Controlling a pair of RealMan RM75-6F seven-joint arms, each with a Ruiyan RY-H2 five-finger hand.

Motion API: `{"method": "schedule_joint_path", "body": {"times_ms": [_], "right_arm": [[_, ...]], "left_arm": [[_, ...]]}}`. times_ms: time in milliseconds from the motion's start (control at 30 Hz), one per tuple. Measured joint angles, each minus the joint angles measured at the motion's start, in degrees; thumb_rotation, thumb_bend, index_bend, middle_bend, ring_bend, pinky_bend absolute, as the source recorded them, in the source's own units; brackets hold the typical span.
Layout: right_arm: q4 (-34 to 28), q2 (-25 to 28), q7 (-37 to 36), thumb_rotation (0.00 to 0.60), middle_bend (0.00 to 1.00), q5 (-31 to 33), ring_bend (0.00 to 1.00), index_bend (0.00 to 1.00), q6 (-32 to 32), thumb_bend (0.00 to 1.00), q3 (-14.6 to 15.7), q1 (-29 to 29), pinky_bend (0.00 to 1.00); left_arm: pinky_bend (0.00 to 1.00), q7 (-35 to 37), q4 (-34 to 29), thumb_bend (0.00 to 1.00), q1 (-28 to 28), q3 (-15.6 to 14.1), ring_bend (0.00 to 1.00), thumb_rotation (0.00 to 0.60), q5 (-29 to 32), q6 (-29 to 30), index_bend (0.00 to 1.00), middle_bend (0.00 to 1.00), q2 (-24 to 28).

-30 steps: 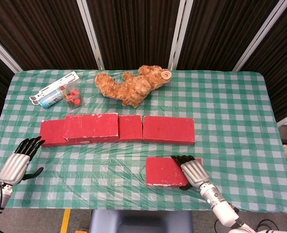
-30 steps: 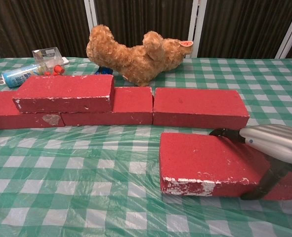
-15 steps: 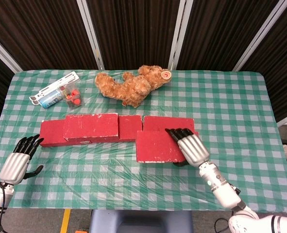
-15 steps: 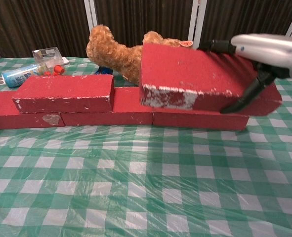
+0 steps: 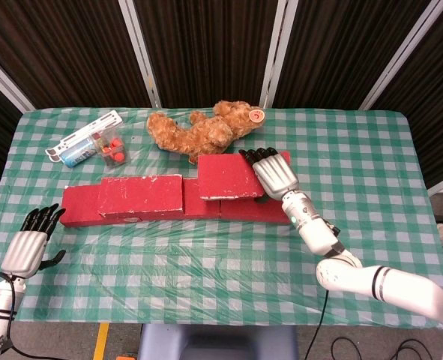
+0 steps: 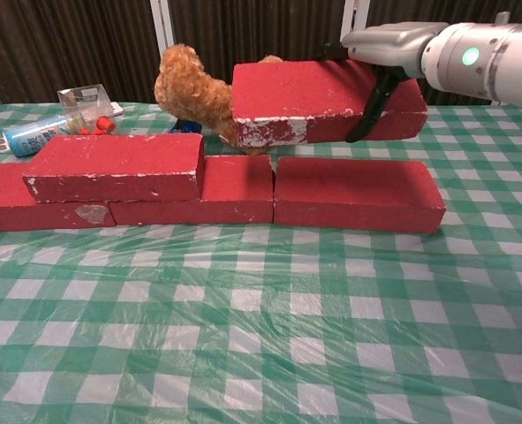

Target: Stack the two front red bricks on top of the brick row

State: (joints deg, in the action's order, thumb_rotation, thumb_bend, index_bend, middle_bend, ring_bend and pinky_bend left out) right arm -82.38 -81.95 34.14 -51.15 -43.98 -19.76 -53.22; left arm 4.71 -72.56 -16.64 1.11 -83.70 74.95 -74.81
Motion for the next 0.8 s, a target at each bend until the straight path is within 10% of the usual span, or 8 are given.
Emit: {"method": "schedule_joint_path", "body": {"times_ms": [800], "right_arm": [[12.2,-9.0,-8.4,0.6,0.32,2.0,0.27,0.48,4.4,0.12,5.4,-5.6,0.37]], "left_arm": [[0.0,0.3,0.9,0.3,0.4,1.0,0.0,0.6,-0.1,0.1,0.0,0.0,0.1]]}}
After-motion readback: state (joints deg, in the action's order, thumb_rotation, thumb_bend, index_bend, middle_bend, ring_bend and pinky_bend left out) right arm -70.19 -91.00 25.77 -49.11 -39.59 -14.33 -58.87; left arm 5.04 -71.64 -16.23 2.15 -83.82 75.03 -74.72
